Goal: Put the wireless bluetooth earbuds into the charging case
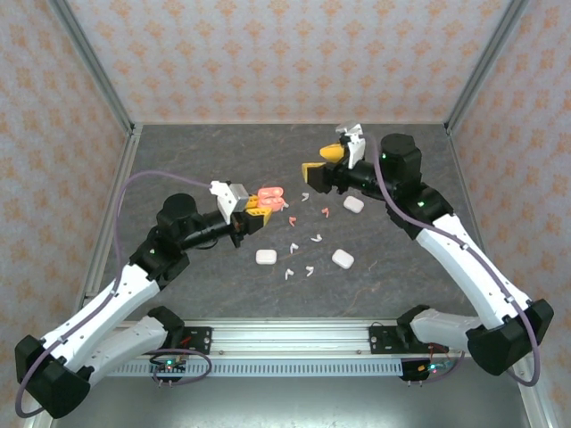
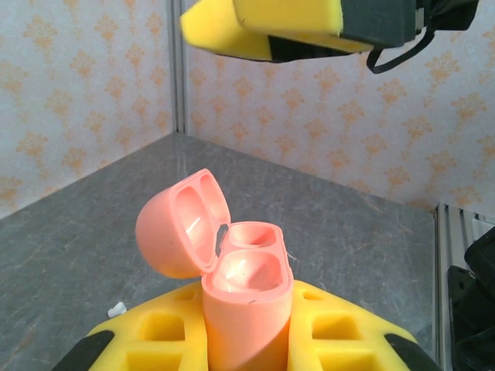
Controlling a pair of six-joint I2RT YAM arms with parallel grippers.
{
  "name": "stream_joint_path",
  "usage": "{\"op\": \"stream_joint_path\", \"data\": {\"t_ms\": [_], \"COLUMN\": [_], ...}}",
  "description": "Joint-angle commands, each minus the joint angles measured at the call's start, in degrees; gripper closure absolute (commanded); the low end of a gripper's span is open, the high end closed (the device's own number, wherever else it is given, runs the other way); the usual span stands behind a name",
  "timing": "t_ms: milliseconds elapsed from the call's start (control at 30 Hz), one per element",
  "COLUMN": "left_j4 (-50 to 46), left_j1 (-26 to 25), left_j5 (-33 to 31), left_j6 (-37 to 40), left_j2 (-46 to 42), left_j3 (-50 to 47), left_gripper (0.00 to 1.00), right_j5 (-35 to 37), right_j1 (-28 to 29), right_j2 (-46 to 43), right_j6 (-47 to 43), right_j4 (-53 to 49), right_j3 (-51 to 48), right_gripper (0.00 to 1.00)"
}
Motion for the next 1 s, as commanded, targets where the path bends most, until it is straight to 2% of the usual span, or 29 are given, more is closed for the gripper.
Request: {"op": "stream_joint_path", "data": {"t_ms": [0, 133, 300, 533, 700, 967], "left_j4": [3.93, 2.18, -1.20, 0.06, -0.80, -2.70], "left_j1": [-0.48, -0.42, -0.48, -0.40, -0.48, -0.42], "left_j5": [-0.15, 1.90, 4.75, 4.90, 4.76, 4.24], "left_j6": [1.87, 3.74, 5.59, 5.13, 4.84, 4.81], "left_j2": [-2.68, -4.26, -4.17, -4.05, -3.84, -4.34], "left_j3": [-1.34, -0.81, 1.40, 1.70, 1.98, 2.26], "left_gripper": [1.00, 1.00, 1.00, 1.00, 1.00, 1.00], "right_j5": [3.99, 4.03, 3.02, 4.01, 5.87, 7.14], "right_j1": [-1.11, -1.16, -0.66, 2.11, 4.29, 4.59], "right_j2": [3.81, 11.54, 21.87, 34.10, 42.24, 50.83], "right_j6": [4.45, 6.06, 3.75, 0.12, -1.59, -1.94], "right_j4": [-5.28, -9.07, -12.71, -14.11, -14.79, -16.46], "right_j3": [-1.95, -1.71, 0.80, 5.15, 10.73, 16.80], "right_gripper": [0.28, 0.34, 0.42, 0.59, 0.60, 0.60]}}
